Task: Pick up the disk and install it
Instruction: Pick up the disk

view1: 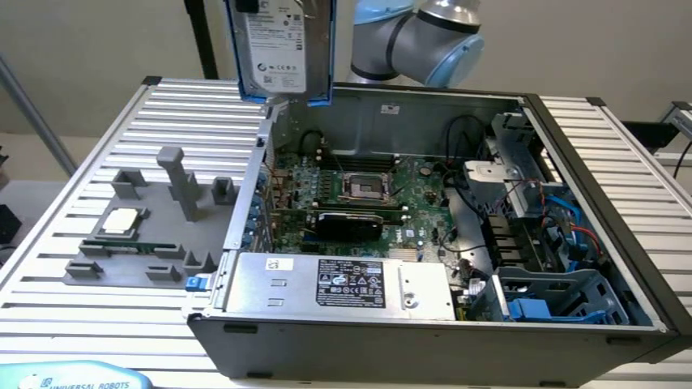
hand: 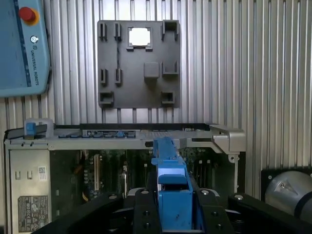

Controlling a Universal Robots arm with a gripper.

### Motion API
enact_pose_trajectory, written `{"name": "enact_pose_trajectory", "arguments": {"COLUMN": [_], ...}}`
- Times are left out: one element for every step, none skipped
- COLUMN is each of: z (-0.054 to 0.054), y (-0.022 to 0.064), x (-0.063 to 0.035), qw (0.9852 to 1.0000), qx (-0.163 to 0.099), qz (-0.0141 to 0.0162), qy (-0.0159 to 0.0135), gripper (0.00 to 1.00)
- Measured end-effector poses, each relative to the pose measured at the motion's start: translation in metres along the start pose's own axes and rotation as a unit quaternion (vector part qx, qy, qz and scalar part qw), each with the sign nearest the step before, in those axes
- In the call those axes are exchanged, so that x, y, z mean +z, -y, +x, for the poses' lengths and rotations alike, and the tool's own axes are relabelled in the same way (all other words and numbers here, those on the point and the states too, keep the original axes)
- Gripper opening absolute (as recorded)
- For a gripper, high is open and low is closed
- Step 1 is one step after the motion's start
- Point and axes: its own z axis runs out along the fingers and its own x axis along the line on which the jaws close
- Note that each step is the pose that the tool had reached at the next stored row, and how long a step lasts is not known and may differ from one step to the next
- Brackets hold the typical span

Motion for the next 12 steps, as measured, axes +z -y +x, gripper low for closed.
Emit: {"name": "enact_pose_trajectory", "arguments": {"z": [0.002,0.003,0.005,0.006,0.008,0.009,0.011,0.013,0.015,0.016,0.018,0.02], "y": [0.0047,0.0092,0.0138,0.0183,0.0228,0.0274,0.0321,0.0365,0.0412,0.046,0.0506,0.0551], "x": [-0.0002,-0.0004,-0.0005,-0.0006,-0.0008,-0.0009,-0.0011,-0.0013,-0.0015,-0.0016,-0.0019,-0.002], "qw": [1.0,1.0,1.0,1.0,1.0,1.0,1.0,1.0,1.0,1.0,1.0,1.0], "qx": [0.0,0.0,0.0,0.0,0.0,0.0,0.0,0.0,0.0,0.0,0.0,0.0], "qz": [0.0,0.0,0.0,0.0,0.0,0.0001,0.0,0.0,0.0,0.0,0.0,0.0], "qy": [0.0,-0.0001,0.0,0.0,0.0,0.0001,0.0,0.0,0.0,0.0,0.0,0.0], "gripper": [0.33,0.33,0.33,0.33,0.33,0.33,0.33,0.33,0.33,0.33,0.33,0.33]}}
